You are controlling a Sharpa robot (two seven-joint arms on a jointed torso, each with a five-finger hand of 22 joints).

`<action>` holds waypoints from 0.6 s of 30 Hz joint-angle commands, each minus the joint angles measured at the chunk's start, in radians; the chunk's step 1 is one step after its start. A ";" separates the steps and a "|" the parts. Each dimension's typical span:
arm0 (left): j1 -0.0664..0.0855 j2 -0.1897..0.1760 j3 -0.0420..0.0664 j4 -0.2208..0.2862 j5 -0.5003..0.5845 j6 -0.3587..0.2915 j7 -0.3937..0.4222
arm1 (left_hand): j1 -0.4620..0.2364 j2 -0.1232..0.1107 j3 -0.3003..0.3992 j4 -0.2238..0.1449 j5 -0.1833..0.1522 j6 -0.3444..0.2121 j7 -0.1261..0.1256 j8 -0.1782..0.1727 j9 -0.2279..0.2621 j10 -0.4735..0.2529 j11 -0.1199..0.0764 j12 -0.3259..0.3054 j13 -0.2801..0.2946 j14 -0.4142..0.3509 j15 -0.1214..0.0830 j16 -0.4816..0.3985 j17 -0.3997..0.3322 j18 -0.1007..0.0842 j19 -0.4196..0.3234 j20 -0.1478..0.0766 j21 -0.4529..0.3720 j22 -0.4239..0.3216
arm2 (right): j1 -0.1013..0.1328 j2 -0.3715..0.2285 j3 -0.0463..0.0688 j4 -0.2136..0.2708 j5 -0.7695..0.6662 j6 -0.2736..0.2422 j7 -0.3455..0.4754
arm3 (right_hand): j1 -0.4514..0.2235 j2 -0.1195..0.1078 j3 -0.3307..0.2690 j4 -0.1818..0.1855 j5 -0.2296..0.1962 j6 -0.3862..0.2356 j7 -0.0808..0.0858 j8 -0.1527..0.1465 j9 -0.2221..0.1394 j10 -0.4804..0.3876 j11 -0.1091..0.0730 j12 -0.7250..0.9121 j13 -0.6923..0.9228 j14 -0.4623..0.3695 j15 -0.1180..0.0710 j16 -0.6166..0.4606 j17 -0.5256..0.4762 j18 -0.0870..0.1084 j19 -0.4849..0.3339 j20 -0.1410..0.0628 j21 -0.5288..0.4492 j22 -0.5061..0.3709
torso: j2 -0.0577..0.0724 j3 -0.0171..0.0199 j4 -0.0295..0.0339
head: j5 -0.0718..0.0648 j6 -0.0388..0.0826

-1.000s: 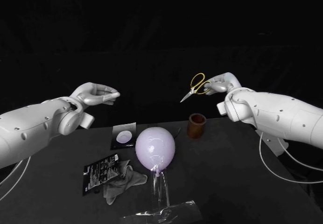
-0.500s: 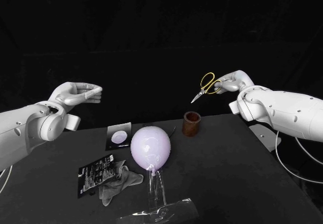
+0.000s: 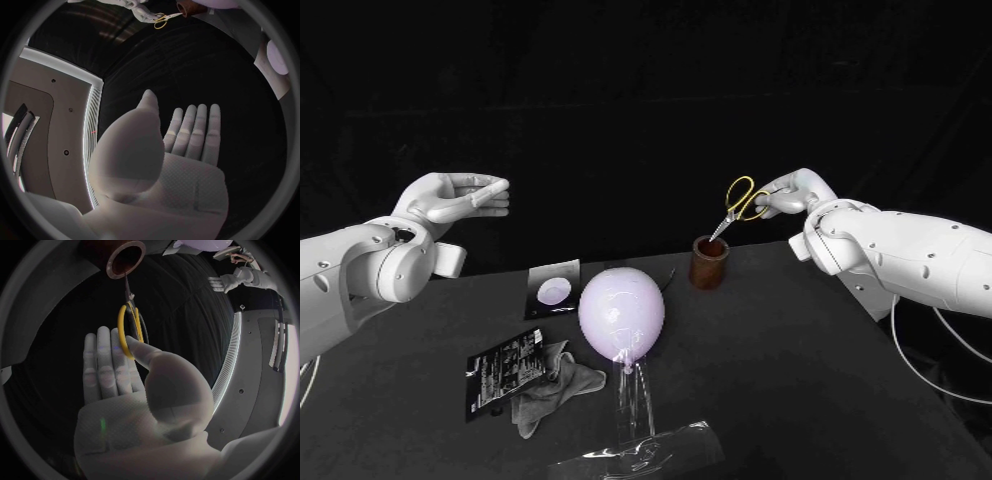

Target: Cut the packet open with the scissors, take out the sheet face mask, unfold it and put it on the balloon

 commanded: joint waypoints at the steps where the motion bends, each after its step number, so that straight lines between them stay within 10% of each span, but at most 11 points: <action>1: 0.001 0.000 0.001 0.001 0.028 -0.008 0.020 | 0.000 0.011 0.005 -0.001 0.000 0.005 0.075 0.005 -0.001 0.006 -0.002 0.006 0.001 0.006 0.002 0.006 -0.001 0.016 0.004 0.001 0.005 0.001 | -0.007 0.007 0.000 -0.002 -0.047 0.012 -0.009 | 0.011 -0.001 0.007 0.001 -0.006 0.007 0.000 0.003 0.002 0.022 -0.012 0.003 0.001 0.005 0.001 -0.004 0.001 0.008 -0.009 0.000 0.004 0.001 | 0.000 0.0004 -0.0022 | 0.003 -0.003; 18: 0.001 -0.005 0.001 0.008 0.036 0.002 0.022 | 0.000 0.012 0.005 -0.001 0.000 0.006 0.075 0.005 -0.001 0.006 -0.001 0.005 0.001 0.006 0.002 0.005 -0.002 0.016 0.004 0.001 0.004 0.000 | -0.044 0.050 -0.001 0.003 -0.159 0.002 -0.006 | 0.010 -0.032 0.013 0.004 -0.005 -0.020 0.017 -0.011 0.001 -0.034 0.005 -0.001 -0.006 -0.030 0.018 -0.035 -0.003 0.001 -0.052 0.009 0.005 0.015 | 0.000 -0.0001 -0.0003 | 0.003 -0.006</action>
